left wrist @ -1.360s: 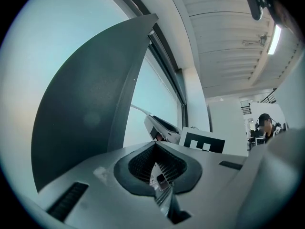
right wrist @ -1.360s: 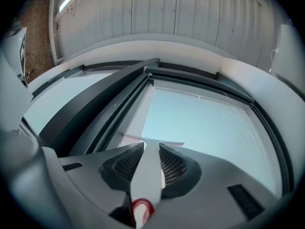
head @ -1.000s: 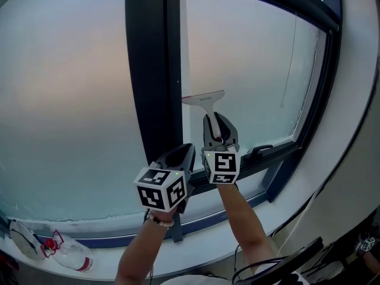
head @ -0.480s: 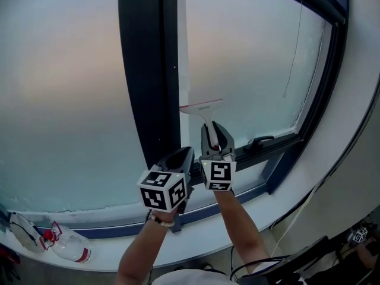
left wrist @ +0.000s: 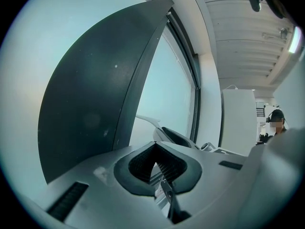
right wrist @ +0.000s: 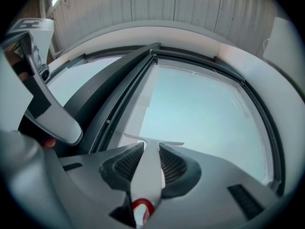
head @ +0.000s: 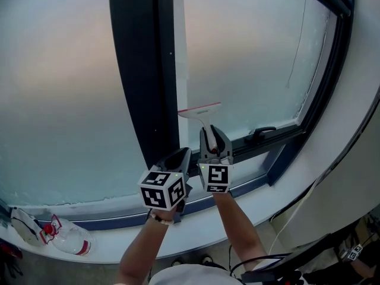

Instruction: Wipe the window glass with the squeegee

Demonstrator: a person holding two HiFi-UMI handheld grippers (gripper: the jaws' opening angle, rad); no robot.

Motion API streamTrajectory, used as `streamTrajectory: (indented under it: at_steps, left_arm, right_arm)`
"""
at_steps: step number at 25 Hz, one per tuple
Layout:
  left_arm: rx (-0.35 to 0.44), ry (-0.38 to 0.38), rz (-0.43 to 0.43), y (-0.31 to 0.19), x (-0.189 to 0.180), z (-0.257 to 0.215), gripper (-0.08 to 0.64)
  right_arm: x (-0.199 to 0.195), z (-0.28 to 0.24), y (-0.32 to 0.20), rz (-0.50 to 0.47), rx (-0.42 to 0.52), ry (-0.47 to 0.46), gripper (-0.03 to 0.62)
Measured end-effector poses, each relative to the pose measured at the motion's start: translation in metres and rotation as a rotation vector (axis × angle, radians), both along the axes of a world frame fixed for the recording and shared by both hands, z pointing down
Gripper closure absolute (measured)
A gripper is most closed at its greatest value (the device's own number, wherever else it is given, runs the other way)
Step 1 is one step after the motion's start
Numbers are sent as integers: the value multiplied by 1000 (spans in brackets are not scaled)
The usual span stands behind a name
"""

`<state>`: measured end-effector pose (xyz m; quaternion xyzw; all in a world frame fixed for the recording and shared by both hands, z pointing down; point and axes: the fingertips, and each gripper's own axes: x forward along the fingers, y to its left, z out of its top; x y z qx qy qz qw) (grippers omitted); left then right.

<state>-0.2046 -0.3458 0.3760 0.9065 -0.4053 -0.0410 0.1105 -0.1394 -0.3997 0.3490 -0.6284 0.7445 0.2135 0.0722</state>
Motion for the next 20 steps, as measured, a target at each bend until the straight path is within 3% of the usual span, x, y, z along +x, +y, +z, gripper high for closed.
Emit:
streamTrajectory:
  at_steps: [20]
  left_arm:
    - [-121, -23, -30, -3, -10, 68, 561]
  right_arm:
    - [4, 96, -1, -4, -151, -27, 502]
